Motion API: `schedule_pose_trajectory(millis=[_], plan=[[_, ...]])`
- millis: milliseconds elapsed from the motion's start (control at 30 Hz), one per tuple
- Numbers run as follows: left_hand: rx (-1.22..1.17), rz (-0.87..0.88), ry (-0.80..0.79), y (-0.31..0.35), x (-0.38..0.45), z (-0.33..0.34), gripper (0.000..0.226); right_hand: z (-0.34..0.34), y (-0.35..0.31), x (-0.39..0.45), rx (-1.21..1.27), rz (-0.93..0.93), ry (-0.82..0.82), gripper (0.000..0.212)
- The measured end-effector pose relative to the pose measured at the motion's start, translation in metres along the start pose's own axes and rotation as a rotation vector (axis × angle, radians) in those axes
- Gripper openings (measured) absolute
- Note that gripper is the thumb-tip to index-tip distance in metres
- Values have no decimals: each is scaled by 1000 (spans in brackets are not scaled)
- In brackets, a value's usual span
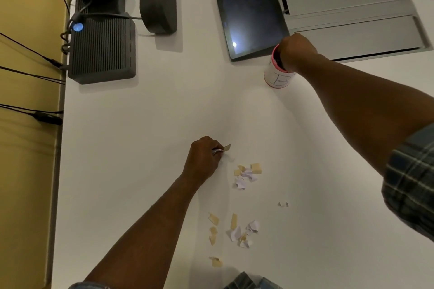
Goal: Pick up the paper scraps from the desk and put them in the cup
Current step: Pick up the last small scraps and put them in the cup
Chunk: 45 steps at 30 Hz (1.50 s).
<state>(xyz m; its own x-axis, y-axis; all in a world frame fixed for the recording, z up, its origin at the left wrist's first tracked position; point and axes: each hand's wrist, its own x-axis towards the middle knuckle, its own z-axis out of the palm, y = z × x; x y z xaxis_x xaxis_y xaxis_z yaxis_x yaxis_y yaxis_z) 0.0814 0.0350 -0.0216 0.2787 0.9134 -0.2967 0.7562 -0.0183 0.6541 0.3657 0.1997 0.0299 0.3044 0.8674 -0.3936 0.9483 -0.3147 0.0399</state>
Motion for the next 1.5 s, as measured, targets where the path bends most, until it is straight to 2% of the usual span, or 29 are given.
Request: schedule_pose_trajectory(millis=[200,267,400,467,600,667,733,833,900,967,1100,1267,1367,1500], plan=[[3,3,0,3,1,-4,7,-31,9,-9,-56,-187,-125,45],[4,4,9,4,3,-6,8,-41,14,-14,-87,-242,-105,46],[23,1,5,11,12,-14,6,-52,25,-26,-134,-325,116,35],[14,8,13,19,17,-18,4,-51,32,-33,-62,-342,251,27],[-96,10,39,49,33,-27,7,-21,48,-62,482,-135,621,24],[-151,30,26,74,46,-32,15,19,53,-92,633,-57,723,24],[-157,97,16,104,59,-37,13,72,54,-125,695,23,698,22],[-120,229,74,149,86,-40,12,152,60,-169,693,135,487,30],[-26,285,110,176,109,-36,10,188,64,-191,637,88,379,38],[95,312,102,195,137,-26,14,207,68,-203,540,-30,371,44],[354,320,38,212,182,3,22,211,70,-201,397,-80,302,58],[764,324,-143,218,211,29,45,210,67,-200,340,-47,276,59],[854,321,-191,220,216,38,48,210,66,-199,342,-42,284,58],[845,398,-181,225,216,35,37,208,65,-199,345,-42,277,57]])
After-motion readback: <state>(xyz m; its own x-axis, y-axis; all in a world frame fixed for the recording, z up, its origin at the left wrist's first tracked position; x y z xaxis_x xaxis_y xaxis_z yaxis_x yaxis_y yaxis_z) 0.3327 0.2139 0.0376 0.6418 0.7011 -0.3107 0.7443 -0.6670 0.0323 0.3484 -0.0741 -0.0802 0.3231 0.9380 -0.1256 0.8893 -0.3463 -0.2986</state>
